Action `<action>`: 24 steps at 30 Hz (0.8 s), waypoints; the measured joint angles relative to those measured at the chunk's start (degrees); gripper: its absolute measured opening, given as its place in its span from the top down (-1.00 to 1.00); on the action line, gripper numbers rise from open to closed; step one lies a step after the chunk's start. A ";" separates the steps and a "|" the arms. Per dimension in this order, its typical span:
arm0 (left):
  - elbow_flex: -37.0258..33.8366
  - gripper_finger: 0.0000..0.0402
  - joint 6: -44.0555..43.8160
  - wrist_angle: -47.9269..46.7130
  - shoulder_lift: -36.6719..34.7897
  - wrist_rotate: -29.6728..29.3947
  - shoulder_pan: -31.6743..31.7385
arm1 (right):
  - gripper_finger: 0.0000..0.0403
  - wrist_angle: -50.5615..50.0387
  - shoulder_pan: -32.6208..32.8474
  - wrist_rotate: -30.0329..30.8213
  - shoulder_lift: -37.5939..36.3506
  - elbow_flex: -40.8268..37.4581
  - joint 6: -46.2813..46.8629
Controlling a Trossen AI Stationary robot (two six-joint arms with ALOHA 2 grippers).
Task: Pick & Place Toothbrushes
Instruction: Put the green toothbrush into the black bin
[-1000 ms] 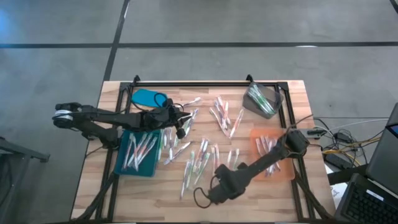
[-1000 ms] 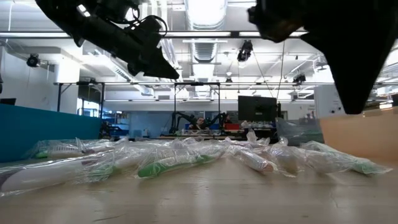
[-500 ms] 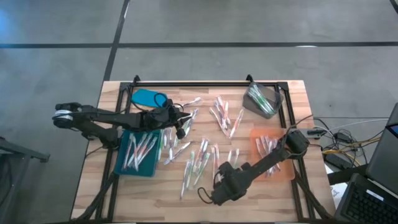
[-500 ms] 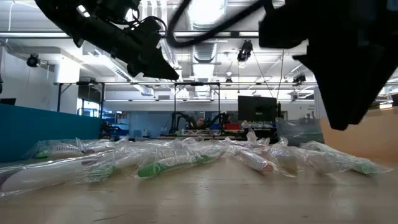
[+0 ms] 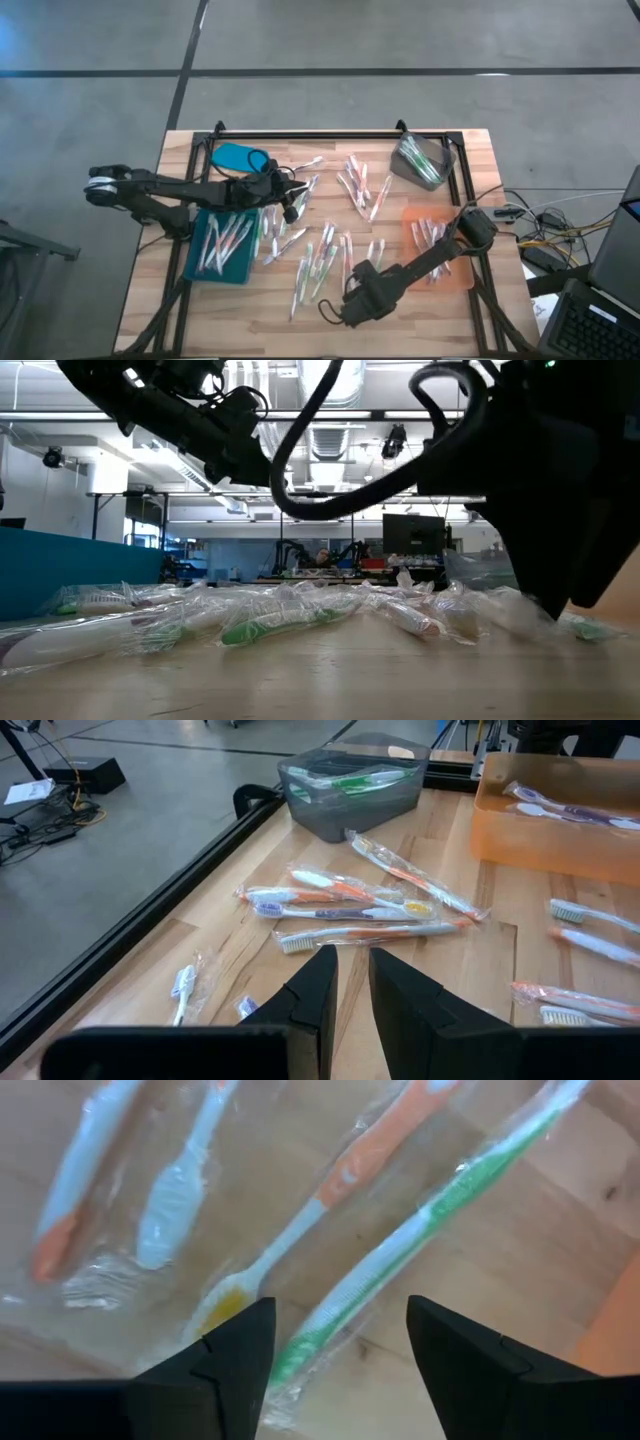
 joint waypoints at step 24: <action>-0.02 0.67 0.02 -0.09 0.00 -0.02 0.02 | 0.52 5.17 0.04 -4.56 -0.23 -3.14 -1.79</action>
